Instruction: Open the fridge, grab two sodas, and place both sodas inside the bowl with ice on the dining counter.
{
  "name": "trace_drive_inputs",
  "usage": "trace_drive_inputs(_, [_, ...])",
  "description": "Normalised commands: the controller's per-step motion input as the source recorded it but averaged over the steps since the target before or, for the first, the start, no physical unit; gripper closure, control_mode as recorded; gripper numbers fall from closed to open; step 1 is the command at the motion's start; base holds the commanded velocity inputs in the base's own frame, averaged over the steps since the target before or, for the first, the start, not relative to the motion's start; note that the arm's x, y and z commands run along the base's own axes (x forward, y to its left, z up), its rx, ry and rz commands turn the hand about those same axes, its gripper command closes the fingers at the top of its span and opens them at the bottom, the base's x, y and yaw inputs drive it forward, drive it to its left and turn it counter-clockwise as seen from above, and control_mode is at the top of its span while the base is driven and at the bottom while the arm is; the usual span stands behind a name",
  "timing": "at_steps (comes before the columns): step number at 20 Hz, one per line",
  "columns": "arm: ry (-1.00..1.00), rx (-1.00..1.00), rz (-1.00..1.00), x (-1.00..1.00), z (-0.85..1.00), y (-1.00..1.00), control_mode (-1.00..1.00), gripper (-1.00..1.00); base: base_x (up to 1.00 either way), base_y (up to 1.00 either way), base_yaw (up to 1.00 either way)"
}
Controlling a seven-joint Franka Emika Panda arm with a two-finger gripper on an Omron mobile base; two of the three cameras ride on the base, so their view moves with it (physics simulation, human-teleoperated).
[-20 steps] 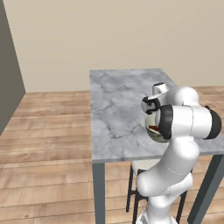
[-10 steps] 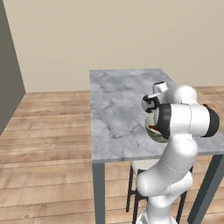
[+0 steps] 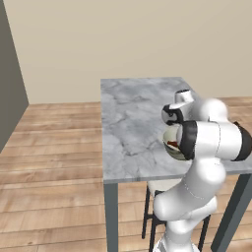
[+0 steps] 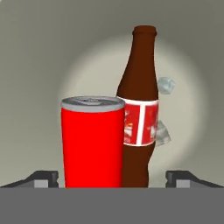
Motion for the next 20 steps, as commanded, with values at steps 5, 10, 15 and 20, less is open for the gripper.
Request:
trace_drive_inputs(5, [-0.09, 0.00, 0.00, -0.35, 0.48, 0.00, -1.00, -1.00, 0.00, 0.00, 0.00])
trace_drive_inputs(10, [-0.05, 0.00, 0.00, -0.34, 0.49, 0.00, -1.00, -1.00, 0.00, 0.00, 0.00])
trace_drive_inputs(15, [-0.04, 0.00, 0.00, -0.45, 0.40, 0.10, -1.00, -1.00, 0.00, 0.00, 0.00])
trace_drive_inputs(20, [-0.03, 0.00, 0.00, -0.45, 0.42, 0.20, -1.00, -1.00, 0.00, 0.00, 0.00])
